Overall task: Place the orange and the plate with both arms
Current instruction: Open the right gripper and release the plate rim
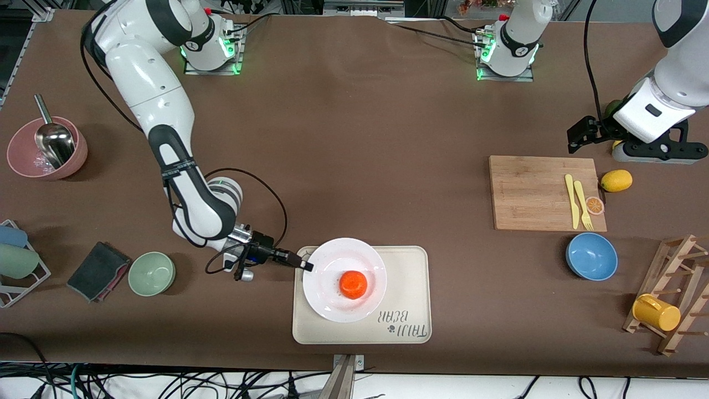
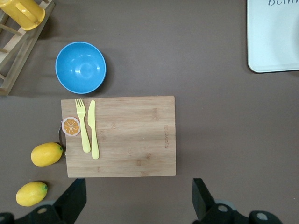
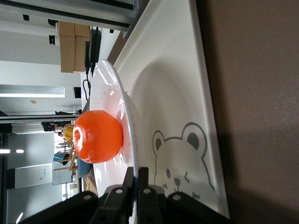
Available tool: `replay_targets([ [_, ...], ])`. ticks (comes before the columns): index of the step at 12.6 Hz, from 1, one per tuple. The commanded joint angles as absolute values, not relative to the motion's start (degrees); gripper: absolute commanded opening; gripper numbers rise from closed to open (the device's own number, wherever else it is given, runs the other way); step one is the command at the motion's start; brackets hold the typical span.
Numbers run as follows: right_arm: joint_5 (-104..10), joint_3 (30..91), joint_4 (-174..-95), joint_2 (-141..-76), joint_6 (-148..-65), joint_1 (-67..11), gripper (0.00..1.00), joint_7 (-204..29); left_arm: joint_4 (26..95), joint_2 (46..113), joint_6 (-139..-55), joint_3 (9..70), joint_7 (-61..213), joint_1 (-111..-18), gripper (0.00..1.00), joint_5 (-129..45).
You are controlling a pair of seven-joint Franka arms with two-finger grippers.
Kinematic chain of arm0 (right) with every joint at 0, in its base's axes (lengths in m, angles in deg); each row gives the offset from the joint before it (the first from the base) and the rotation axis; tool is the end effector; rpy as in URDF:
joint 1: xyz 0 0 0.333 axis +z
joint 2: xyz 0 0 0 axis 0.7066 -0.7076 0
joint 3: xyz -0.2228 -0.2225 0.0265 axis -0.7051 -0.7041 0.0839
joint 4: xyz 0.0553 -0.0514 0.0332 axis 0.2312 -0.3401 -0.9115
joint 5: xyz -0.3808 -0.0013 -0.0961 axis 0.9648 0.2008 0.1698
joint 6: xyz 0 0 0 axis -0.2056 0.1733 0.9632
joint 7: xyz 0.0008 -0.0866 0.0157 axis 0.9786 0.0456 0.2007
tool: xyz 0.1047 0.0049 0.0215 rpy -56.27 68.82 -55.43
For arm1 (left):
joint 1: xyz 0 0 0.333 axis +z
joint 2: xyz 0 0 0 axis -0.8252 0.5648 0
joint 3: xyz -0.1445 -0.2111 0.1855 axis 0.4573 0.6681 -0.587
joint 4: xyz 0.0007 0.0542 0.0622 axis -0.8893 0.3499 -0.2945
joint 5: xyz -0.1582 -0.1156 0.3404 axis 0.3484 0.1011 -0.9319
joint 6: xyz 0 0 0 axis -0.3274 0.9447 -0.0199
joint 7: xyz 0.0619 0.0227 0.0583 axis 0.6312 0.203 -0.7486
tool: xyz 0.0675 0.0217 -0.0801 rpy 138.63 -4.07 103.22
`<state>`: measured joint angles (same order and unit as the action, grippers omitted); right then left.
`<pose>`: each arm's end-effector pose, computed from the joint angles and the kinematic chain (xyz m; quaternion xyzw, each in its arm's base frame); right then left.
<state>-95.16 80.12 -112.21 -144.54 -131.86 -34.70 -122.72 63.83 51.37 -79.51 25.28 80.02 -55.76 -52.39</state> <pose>0.6950 0.2644 0.1232 -0.8418 0.1108 -0.0919 0.5202 0.5457 -0.0377 0.5559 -0.9997 0.0192 0.0051 0.0127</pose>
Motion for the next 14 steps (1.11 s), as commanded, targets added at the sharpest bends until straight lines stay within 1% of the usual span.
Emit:
replay_targets([
  [1,-95.82,80.23,-109.54,-146.18,-133.27,-33.62,0.0,-121.69,63.0,51.33,-78.34,25.46,79.41,-55.87,1.0,-53.76],
  [8,-96.0,80.32,-109.54,-146.71,-133.27,-33.0,0.0,-121.69,63.0,51.33,-78.25,25.46,79.5,-55.87,1.0,-53.76],
  [9,-96.0,80.32,-109.63,-146.71,-133.27,-33.0,0.15,-121.69,63.0,51.33,-78.25,25.46,79.5,-55.87,1.0,-53.76],
  [10,-95.91,80.32,-109.97,-146.54,-133.18,-33.09,0.47,-122.47,63.0,51.33,-78.25,25.46,79.5,-55.87,1.0,-53.76],
  [11,-95.82,80.32,-110.06,-146.54,-133.1,-33.53,0.99,-123.35,63.0,51.33,-78.25,25.55,79.5,-55.87,1.0,-53.76],
  [14,-95.91,80.23,-109.98,-145.75,-132.92,-33.88,1.0,-124.23,63.01,51.33,-78.25,25.55,79.5,-55.87,1.0,-53.76],
])
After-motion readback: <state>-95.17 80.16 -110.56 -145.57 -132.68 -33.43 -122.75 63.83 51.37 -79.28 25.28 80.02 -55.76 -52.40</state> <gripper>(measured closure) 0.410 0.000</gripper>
